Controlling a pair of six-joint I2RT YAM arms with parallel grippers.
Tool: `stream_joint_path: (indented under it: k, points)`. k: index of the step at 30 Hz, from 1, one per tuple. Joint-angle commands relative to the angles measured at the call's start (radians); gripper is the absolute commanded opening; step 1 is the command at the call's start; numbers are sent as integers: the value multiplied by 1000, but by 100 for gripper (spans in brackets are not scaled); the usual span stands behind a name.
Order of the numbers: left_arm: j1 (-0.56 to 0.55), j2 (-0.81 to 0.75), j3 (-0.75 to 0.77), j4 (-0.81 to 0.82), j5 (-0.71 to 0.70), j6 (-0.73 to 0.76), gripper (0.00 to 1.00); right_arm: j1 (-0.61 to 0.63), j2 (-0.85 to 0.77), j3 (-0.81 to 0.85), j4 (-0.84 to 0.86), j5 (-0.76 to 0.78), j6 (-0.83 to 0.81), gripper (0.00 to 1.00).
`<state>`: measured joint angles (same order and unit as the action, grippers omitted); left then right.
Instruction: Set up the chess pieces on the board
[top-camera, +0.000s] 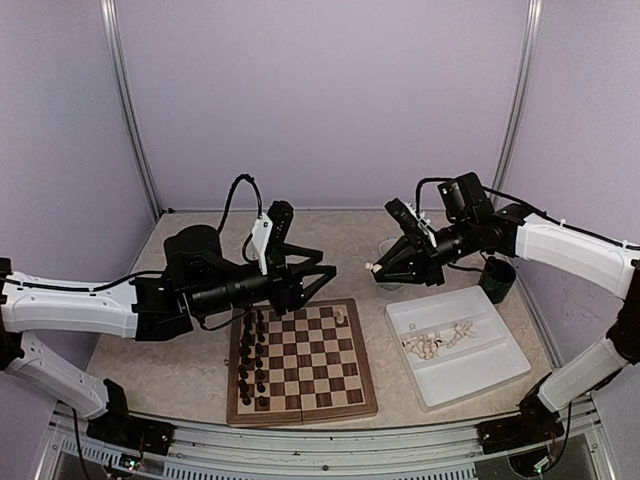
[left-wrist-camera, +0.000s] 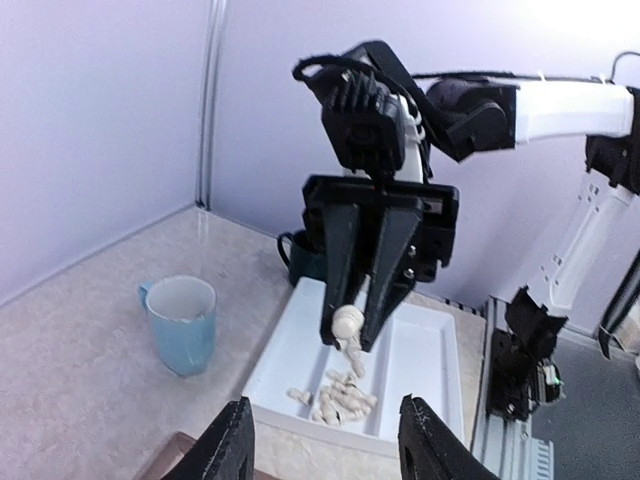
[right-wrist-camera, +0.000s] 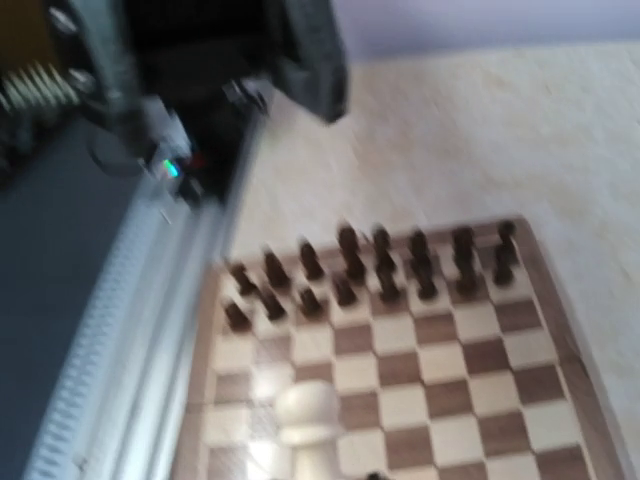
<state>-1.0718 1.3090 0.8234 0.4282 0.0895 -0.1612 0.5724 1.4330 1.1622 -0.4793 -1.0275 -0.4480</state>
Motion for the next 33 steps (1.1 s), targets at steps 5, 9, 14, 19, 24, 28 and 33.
stream_joint_path:
  k: [5, 9, 14, 19, 24, 28, 33]
  points:
    - [-27, 158, 110, 191, -60, 49, 50, -40, 9, -30, 147, -247, 164, 2]
    - [-37, 213, 152, 208, -18, 46, 50, -40, 5, -34, 148, -243, 165, 3]
    - [-38, 253, 180, 213, 7, 40, 49, -42, 1, -35, 142, -238, 161, 3]
    - [-38, 285, 209, 209, 26, 33, 39, -42, 2, -35, 140, -240, 159, 4]
    - [-36, 308, 235, 191, 43, 26, 25, -42, 4, -34, 139, -241, 155, 4]
    - [-37, 324, 250, 177, 57, 24, 15, -42, 0, -33, 133, -239, 151, 4]
    - [-35, 322, 257, 154, 54, 32, 6, -44, -19, -41, 70, -192, 74, 28]
